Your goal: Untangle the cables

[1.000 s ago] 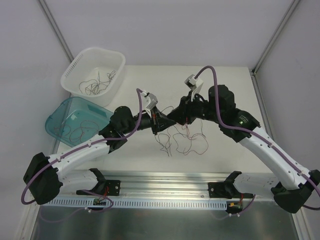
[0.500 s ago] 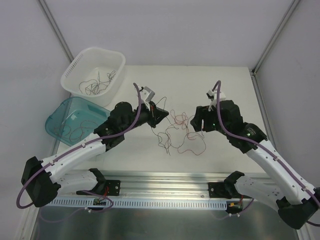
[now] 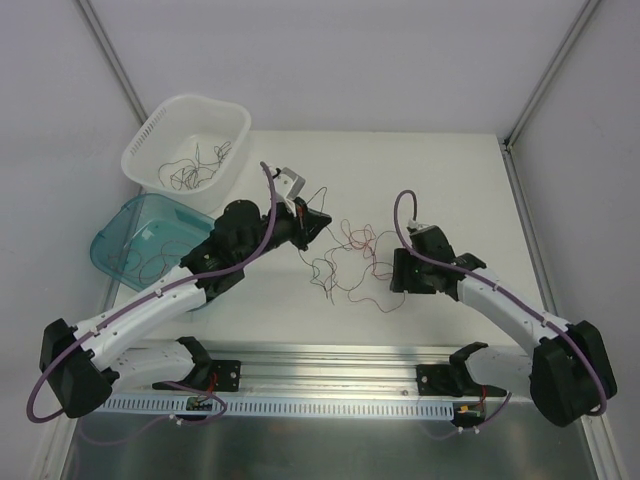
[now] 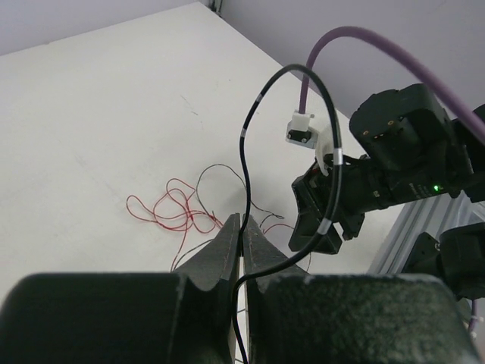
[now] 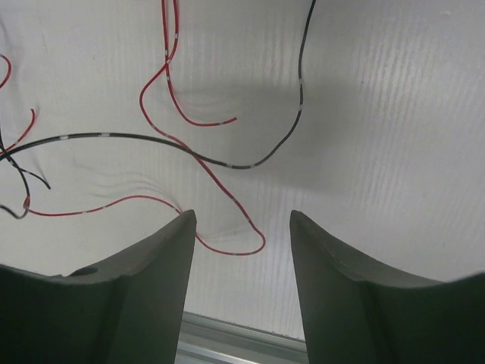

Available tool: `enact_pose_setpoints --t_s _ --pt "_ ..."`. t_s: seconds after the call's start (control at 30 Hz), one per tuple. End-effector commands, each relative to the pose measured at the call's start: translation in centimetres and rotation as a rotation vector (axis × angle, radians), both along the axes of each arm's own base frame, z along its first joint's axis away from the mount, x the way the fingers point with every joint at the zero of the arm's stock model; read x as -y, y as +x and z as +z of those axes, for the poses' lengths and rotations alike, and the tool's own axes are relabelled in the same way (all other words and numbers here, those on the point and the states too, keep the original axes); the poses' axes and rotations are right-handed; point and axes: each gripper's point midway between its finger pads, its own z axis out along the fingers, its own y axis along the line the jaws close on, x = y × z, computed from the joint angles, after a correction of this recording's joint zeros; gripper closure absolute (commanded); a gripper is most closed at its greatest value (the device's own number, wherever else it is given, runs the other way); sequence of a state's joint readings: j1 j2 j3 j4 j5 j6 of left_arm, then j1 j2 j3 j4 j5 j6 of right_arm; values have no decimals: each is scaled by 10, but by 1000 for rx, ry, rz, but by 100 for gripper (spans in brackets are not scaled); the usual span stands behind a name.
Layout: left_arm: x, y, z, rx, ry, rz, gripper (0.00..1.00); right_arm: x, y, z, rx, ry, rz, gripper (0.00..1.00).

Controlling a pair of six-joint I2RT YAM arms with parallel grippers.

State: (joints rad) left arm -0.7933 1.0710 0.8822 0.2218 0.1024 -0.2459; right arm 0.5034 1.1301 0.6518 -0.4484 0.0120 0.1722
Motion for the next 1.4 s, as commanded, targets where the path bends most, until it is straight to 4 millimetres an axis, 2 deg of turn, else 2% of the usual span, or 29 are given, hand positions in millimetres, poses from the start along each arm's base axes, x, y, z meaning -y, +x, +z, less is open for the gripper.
enact_pose_setpoints --t_s 0.0,0.03,0.07,0.13,0.17,0.27,0.3,0.33,0.4,0.43,0.47,0.5,0.53,0.6,0.63,0.67,0.7,0.73,0.77,0.8,0.83,0.97,1.0,1.07,1.17,1.2,1.27,1.3,1.37 --pt "-3 0 38 84 -45 14 100 -18 12 -3 -1 97 -4 44" --pt "-3 1 40 87 -46 17 100 -19 14 -5 -1 101 -3 47" --pt "-4 1 41 91 -45 23 100 -19 14 -7 -8 100 -5 57" --pt "-8 8 45 103 -29 57 100 -19 13 -11 -24 97 -6 69" --pt "-10 13 42 95 -13 83 100 -17 12 -11 -26 93 -8 82" --pt "-31 35 48 64 41 204 100 -5 8 -5 -10 56 -21 99" --pt "-45 48 52 63 47 261 100 -1 7 -3 -5 43 -30 99" --pt "-53 55 69 77 31 289 100 6 2 2 0 31 -38 99" --pt "-71 69 79 58 30 338 100 17 1 7 0 21 -74 99" --pt "-92 81 107 92 -3 394 100 28 -1 10 9 -4 -107 100" --pt "-98 86 114 96 -3 411 100 37 -1 12 6 -9 -146 99" --pt "-106 89 126 128 3 430 100 43 -1 15 4 -4 -181 99" --pt "-119 92 154 180 -17 467 100 48 -4 18 -8 -2 -204 99" --pt "-135 99 172 218 2 523 100 61 -3 26 3 19 -280 99" --pt "-144 97 197 260 -22 547 100 65 -7 28 -9 24 -300 99" --pt "-158 105 204 267 -16 592 100 75 -5 32 6 31 -350 99" --pt "-165 106 212 278 -23 614 100 75 -6 34 -4 58 -361 99" --pt "-173 103 235 315 -52 632 100 78 -8 36 -14 69 -382 99" --pt "-181 107 241 323 -56 653 100 87 -8 36 -13 78 -433 99" --pt "-182 107 249 338 -61 651 100 90 -7 40 2 94 -452 99" --pt "-184 102 267 373 -82 648 100 92 -7 41 -2 115 -477 99" --pt "-192 105 291 431 -75 677 100 107 -5 44 11 152 -585 99" --pt "-197 102 303 458 -82 693 100 109 -5 43 12 159 -604 99" --pt "-205 107 307 468 -66 726 100 112 -3 46 30 184 -635 99" --pt "-223 106 322 498 -70 778 100 121 -5 44 28 164 -675 99" --pt "-229 101 334 522 -82 793 100 123 -7 40 15 162 -688 99" --pt "-244 105 340 534 -69 835 100 127 -8 37 3 186 -724 99" --pt "-252 98 354 564 -82 857 100 128 -8 36 1 201 -745 99" --pt "-267 98 361 580 -79 901 100 128 -9 31 -18 237 -767 99"
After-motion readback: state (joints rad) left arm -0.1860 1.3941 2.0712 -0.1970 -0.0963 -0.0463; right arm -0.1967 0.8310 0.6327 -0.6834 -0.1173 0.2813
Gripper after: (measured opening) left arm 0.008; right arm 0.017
